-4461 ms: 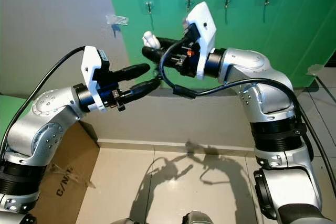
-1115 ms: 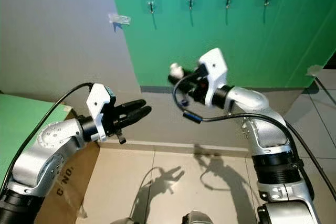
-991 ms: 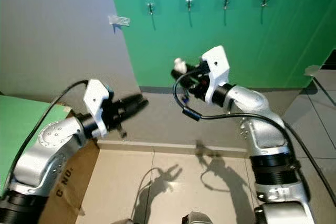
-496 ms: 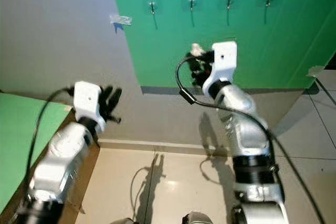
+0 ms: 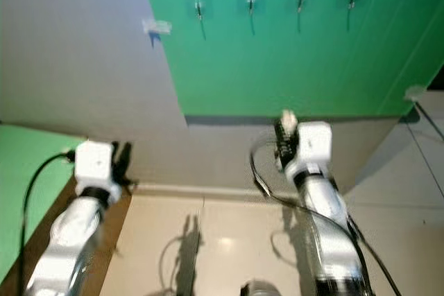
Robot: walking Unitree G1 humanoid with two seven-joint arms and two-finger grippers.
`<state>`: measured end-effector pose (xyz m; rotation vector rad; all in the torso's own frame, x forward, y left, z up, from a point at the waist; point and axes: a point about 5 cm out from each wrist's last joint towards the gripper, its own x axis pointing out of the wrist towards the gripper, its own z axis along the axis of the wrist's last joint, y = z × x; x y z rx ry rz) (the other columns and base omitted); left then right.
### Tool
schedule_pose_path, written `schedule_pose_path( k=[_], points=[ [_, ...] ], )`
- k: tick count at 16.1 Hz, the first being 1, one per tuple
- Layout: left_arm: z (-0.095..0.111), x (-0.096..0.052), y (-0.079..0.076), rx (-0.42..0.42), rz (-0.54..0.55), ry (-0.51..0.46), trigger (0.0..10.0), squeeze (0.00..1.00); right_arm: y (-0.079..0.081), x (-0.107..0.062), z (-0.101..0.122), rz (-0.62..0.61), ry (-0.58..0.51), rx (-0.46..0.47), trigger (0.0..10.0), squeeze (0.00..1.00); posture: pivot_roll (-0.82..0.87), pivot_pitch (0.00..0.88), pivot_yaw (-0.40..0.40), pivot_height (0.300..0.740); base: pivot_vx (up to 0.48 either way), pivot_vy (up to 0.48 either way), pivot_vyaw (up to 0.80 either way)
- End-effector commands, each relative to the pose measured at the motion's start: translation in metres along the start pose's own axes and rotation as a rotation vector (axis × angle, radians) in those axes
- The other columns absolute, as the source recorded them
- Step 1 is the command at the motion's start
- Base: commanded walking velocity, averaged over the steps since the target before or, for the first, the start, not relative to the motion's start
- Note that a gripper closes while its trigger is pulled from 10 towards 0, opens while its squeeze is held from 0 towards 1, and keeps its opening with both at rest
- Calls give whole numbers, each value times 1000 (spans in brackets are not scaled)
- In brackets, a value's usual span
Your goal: Hang keys on a hook
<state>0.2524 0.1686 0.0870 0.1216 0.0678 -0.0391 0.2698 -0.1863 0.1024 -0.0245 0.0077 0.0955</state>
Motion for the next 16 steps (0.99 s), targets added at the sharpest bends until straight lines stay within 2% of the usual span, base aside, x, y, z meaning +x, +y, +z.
schedule_pose_path(
  k=[1, 2, 4, 5, 6, 8, 9, 10, 11, 12, 13, 14, 16],
  points=[
    [-3, -5, 5, 1, 0, -12, 10000, 0, -5, -8, 0, 6, -31, 1, 0, 0, -198, 68, 103, 740, 0, 0, 0],
    [-9, -11, 5, -8, -21, -6, 10000, 0, -10, -16, -9, -5, -12, -9, 0, 0, -203, 68, 106, 740, 0, 0, 0],
    [-34, -33, -1, 47, -71, 48, 10000, 0, -24, -39, -29, -44, 28, -43, 0, 0, -210, 66, 108, 740, 0, 0, 0],
    [-37, -36, -1, 22, -60, 53, 10000, 0, -30, -51, -38, -59, 56, -60, 0, 0, -210, 66, 106, 740, 0, 0, 0],
    [-31, -32, -2, -9, -45, 29, 10000, 0, -34, -60, -45, -71, 70, -77, 0, 0, -211, 65, 107, 740, 0, 0, 0],
    [-21, -24, -4, -39, -55, -7, 10000, 0, -33, -61, -44, -74, 56, -64, 0, 0, -215, 67, 112, 740, 0, 0, 0],
    [-16, -20, -9, -61, -88, -22, 10000, 0, -31, -57, -42, -77, 40, -52, 0, 0, -216, 68, 113, 740, 0, 0, 0],
    [-9, -14, -16, -90, -126, -44, 10000, 0, -24, -46, -36, -68, 21, 12, 0, 0, -219, 66, 122, 740, 0, 0, 0],
    [-2, -8, -21, -116, -149, -58, 10000, 0, -15, -34, -27, -26, 0, 79, 0, 0, -220, 64, 123, 740, 0, 0, 0],
    [4, -4, -24, -128, -170, -71, 10000, 0, -7, -23, -14, 38, -22, 107, 0, 0, -223, 61, 124, 740, 0, 0, 0],
    [10, 0, -27, -143, -197, -80, 10000, 0, 6, -10, 4, 162, -29, 126, 0, 0, -225, 58, 124, 740, 0, 0, 0],
    [11, 2, -28, -140, -220, -82, 10000, 0, 10, -5, 13, 218, -32, 132, 0, 0, -225, 58, 124, 740, 0, 0, 0],
    [21, 11, -28, -125, -340, -80, 10000, 0, 11, 5, 43, 438, -29, 140, 0, 0, -225, 57, 120, 740, 0, 0, 0]
  ],
)
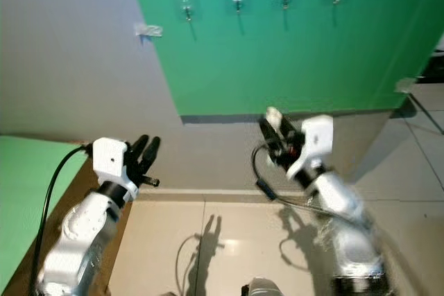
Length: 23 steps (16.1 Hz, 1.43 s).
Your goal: Hang keys on a hook
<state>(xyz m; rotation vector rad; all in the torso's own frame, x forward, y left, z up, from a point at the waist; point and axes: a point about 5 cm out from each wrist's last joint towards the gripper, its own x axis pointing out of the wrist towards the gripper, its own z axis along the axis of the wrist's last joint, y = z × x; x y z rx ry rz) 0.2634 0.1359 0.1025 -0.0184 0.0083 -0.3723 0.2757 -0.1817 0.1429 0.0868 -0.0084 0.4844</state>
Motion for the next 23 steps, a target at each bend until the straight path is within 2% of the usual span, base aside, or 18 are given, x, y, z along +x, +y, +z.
schedule_pose_path(
  k=[1, 3, 4, 5, 6, 8, 11, 14, 18, 19, 20, 23],
  points=[
    [6, 3, 5, 2, -47, 4, 10000, 0, 7, 4, 6, 97, 10, 29, 0, 0, -223, 57, 117, 740, 0, 0, 0],
    [24, 12, 17, 9, -193, 13, 10000, 0, 1, 8, 20, 249, 75, 3, 0, 0, -216, 45, 110, 740, 0, 0, 0],
    [29, 15, 17, 31, -231, 18, 10000, 0, 1, 11, 27, 302, 87, 12, 0, 0, -214, 43, 109, 740, 0, 0, 0],
    [31, 21, 13, 81, -265, 35, 10000, 345, 4, 15, 35, 353, 89, 26, 0, 0, -214, 38, 109, 740, 0, 0, 0],
    [32, 21, 7, 51, -328, 52, 10000, 1000, 6, 17, 39, 393, 101, 33, 0, 0, -214, 38, 109, 740, 0, 0, 0],
    [32, 19, -3, 82, -445, 100, 10000, 1000, 15, 25, 49, 490, 126, 13, 0, 0, -213, 39, 118, 740, 0, 0, 0],
    [38, 18, -9, 48, -565, 117, 10000, 1000, 21, 32, 57, 546, 129, 16, 0, 0, -210, 44, 119, 740, 0, 0, 0],
    [42, 15, -14, 54, -686, 159, 10000, 1000, 27, 37, 67, 589, 118, 17, 0, 0, -216, 44, 119, 740, 0, 0, 0],
    [50, 20, -15, 67, -702, 141, 10000, 1000, 33, 42, 72, 618, 113, 5, 0, 0, -222, 48, 120, 740, 0, 0, 0],
    [52, 22, -16, 70, -701, 136, 10000, 765, 35, 42, 74, 622, 108, 7, 0, 0, -222, 48, 120, 740, 0, 0, 0],
    [53, 23, -16, 82, -706, 136, 10000, 0, 37, 44, 77, 631, 99, 10, 0, 0, -225, 52, 121, 740, 0, 0, 0],
    [55, 26, -16, 94, -715, 128, 10000, 0, 44, 44, 87, 671, 72, 20, 0, 0, -226, 53, 121, 740, 0, 0, 0]
  ],
)
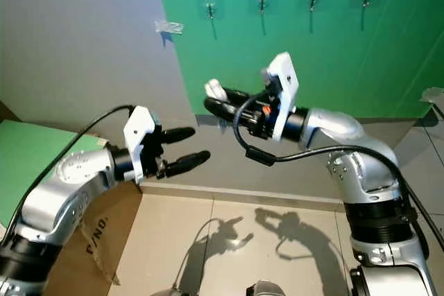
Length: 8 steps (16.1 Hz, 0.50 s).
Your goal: Hang keys on a hook
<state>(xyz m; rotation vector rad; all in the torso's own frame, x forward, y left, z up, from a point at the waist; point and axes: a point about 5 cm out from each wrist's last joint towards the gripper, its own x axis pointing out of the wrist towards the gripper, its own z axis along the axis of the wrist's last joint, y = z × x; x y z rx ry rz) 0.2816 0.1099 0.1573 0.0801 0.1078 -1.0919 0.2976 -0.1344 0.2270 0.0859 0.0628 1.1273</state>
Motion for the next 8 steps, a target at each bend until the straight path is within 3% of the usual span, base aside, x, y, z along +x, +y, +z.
schedule_pose_path(
  k=[1, 8],
  points=[
    [2, -2, 4, 13, 3, 9, 10000, 0, 8, 4, 9, 49, -19, -15, 0, 0, -228, 53, 121, 740, 0, 0, 0],
    [10, 1, 10, 21, -11, -24, 10000, 0, 23, 7, 19, 116, -25, -31, 0, 0, -239, 56, 121, 740, 0, 0, 0]
  ],
)
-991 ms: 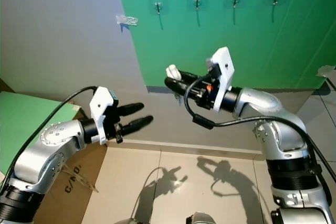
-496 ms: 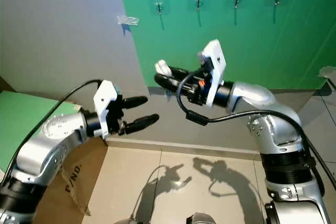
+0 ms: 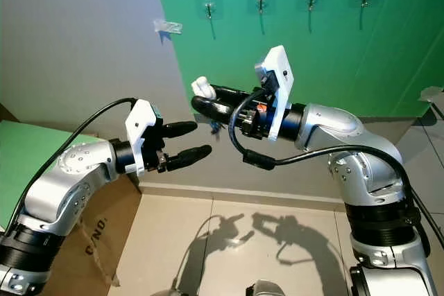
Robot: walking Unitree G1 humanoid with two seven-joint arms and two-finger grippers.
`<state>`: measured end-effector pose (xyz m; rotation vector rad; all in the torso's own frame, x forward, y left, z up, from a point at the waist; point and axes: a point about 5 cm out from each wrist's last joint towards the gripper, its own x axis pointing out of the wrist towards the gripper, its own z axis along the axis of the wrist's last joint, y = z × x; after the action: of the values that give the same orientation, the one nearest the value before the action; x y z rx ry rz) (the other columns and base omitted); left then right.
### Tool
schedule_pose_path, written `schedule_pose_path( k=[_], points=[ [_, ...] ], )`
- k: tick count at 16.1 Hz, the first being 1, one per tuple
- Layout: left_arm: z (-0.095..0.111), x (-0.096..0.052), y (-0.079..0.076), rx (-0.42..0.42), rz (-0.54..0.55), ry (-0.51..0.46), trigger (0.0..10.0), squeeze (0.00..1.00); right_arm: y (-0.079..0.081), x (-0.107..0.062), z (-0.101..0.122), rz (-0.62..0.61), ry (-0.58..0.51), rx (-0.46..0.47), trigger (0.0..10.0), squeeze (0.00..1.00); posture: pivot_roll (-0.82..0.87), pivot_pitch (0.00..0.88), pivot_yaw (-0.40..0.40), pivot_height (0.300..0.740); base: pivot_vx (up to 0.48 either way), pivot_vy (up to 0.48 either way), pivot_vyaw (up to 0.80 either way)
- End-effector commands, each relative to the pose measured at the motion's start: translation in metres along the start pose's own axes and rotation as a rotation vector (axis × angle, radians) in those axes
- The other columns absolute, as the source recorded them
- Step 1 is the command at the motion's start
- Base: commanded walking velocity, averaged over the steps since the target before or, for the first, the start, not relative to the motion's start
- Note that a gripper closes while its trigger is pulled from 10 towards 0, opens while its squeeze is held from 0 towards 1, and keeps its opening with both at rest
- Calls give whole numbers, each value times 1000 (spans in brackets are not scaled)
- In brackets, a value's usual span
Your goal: Hang keys on a hook
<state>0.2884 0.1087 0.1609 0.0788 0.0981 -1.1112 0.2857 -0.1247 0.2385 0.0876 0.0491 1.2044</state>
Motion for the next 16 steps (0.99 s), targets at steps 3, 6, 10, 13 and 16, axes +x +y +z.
schedule_pose_path(
  k=[3, 6, 10, 13, 16],
  points=[
    [9, -2, 5, 12, 0, -39, 10000, 0, 10, 6, 9, 59, -16, -24, 0, 0, -238, 60, 118, 740, 0, 0, 0],
    [15, -3, 4, 17, -9, -62, 10000, 0, 12, 4, 6, 78, -1, -18, 0, 0, -238, 58, 117, 740, 0, 0, 0],
    [20, -3, 2, 39, -25, -75, 10000, 0, 8, 1, -1, 68, 32, -14, 0, 0, -238, 50, 114, 740, 0, 0, 0],
    [23, -3, 1, 49, -34, -87, 10000, 0, 5, 1, -4, 65, 51, -19, 0, 0, -239, 42, 112, 740, 0, 0, 0],
    [28, -3, -1, 55, -47, -105, 10000, 0, 5, 1, -5, 69, 57, -19, 0, 0, -239, 35, 107, 740, 0, 0, 0]
  ],
)
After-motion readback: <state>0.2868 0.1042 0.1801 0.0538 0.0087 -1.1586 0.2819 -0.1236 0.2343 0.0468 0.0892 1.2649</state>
